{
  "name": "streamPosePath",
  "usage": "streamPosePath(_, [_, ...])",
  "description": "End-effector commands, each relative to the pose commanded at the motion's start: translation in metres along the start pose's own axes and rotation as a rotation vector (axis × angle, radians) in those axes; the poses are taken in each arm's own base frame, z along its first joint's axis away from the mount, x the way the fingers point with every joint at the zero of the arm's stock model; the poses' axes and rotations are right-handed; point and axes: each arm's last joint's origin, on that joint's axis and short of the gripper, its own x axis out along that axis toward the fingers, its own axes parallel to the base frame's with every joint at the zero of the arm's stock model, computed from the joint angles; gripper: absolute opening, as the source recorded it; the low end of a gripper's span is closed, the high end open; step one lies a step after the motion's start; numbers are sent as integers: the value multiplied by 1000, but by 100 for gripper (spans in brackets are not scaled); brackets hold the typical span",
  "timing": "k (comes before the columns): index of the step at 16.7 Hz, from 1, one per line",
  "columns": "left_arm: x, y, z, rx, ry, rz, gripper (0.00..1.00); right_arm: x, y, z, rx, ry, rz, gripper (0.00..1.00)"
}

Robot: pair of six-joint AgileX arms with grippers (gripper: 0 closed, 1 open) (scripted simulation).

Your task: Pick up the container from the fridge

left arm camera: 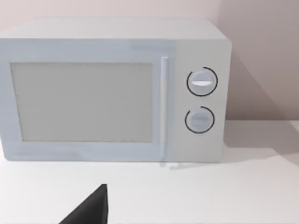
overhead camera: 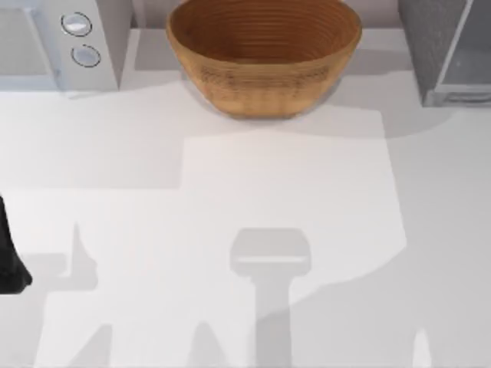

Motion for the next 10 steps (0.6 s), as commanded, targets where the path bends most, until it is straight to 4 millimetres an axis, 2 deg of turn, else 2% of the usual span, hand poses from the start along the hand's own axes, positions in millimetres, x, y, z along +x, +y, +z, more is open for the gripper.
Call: streamPosePath(10, [0, 0, 0, 0, 0, 0, 100, 0, 0, 0, 0, 0, 0, 25])
